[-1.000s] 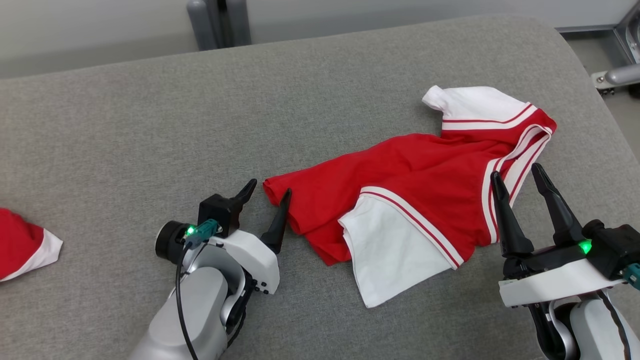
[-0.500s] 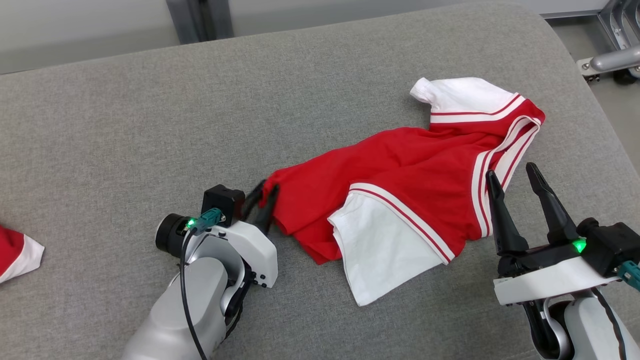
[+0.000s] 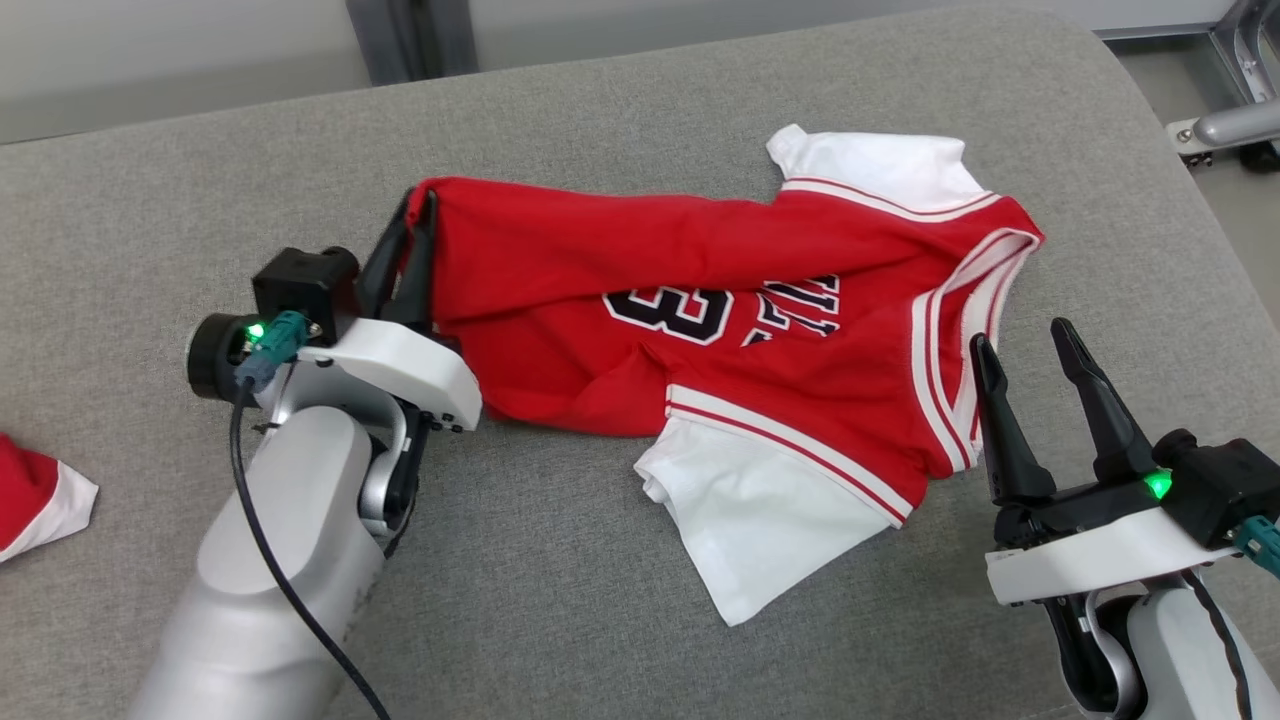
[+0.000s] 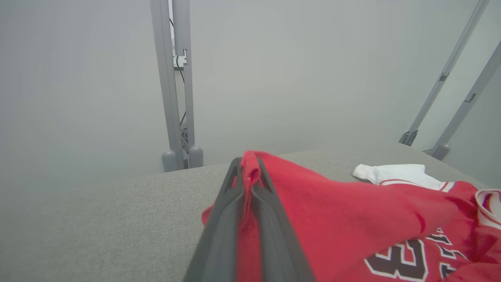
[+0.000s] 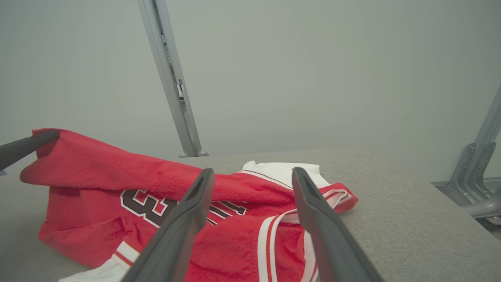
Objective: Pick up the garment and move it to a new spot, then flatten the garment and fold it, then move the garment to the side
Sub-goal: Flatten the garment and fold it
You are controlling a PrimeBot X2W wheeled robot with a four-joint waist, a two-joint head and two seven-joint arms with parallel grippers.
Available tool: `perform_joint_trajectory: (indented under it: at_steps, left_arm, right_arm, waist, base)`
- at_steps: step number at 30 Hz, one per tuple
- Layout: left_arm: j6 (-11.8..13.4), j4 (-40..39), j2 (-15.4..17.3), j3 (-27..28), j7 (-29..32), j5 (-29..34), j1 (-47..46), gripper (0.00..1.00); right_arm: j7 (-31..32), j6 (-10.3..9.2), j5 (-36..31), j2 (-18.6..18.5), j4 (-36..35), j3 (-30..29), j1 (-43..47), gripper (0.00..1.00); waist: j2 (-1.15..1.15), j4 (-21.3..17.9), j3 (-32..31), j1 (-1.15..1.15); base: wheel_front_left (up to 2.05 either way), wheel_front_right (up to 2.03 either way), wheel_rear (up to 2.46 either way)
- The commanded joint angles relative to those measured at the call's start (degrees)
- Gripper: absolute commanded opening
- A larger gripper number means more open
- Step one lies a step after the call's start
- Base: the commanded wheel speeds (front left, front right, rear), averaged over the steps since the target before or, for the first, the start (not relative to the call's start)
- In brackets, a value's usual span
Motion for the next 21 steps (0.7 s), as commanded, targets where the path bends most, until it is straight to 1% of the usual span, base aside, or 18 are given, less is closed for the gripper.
perform_joint_trajectory:
  at_steps: [1, 5, 11, 12, 15, 16, 19, 21]
  left_arm:
    - [0.84, -1.9, 1.15, 1.99, -0.29, 1.39, -0.81, 0.0]
    - [1.24, -1.86, 3.42, 4.83, -0.25, 3.19, -3.2, 0.0]
    - [2.06, 4.08, 6.58, 6.41, -0.26, 4.96, -9.27, 0.0]
    - [2.58, 6.5, 7.47, 6.81, -0.26, 5.4, -11.34, 0.0]
    - [3.56, 10.14, 8.61, 7.39, -0.26, 6.09, -14.31, 0.0]
    - [3.56, 10.14, 8.61, 7.39, -0.26, 6.09, -14.31, 0.0]
    - [4.27, 13.65, 8.97, 7.72, -0.26, 6.3, -16.17, 0.0]
    - [4.28, 16.47, 8.67, 7.49, -0.26, 6.24, -17.0, 1.0]
  right_arm:
    - [-0.09, 0.01, -0.13, -0.3, -0.49, 0.26, -0.7, 1.0]
    - [-0.09, 0.01, -0.19, -0.18, -0.75, 0.83, -1.5, 1.0]
    - [-0.09, 0.01, 0.27, 0.25, -0.74, 2.24, -2.98, 1.0]
    - [-0.09, 0.01, 0.35, 0.45, -0.73, 2.52, -3.47, 1.0]
    - [-0.09, 0.01, 0.54, 0.71, -0.68, 2.85, -4.01, 1.0]
    - [-0.09, 0.01, 0.54, 0.71, -0.68, 2.85, -4.01, 1.0]
    - [-0.09, 0.01, 0.75, 0.87, -0.58, 3.19, -4.51, 1.0]
    - [-0.09, 0.01, 0.83, 0.96, -0.48, 3.36, -4.66, 1.0]
  waist:
    - [0.0, 0.05, 0.53, 0.0]
    - [0.0, -0.29, 1.62, 0.0]
    - [0.0, -1.43, 3.73, 0.0]
    - [0.0, -1.83, 4.46, 0.0]
    - [0.0, -2.36, 5.44, 0.0]
    - [0.0, -2.36, 5.44, 0.0]
    - [0.0, -2.74, 6.09, 0.0]
    - [0.0, -2.88, 6.31, 0.0]
  base:
    - [0.0, 0.0, 0.0]
    - [0.0, 0.0, 0.0]
    - [0.0, 0.0, 0.0]
    - [0.0, 0.0, 0.0]
    - [0.0, 0.0, 0.0]
    - [0.0, 0.0, 0.0]
    - [0.0, 0.0, 0.0]
    - [0.0, 0.0, 0.0]
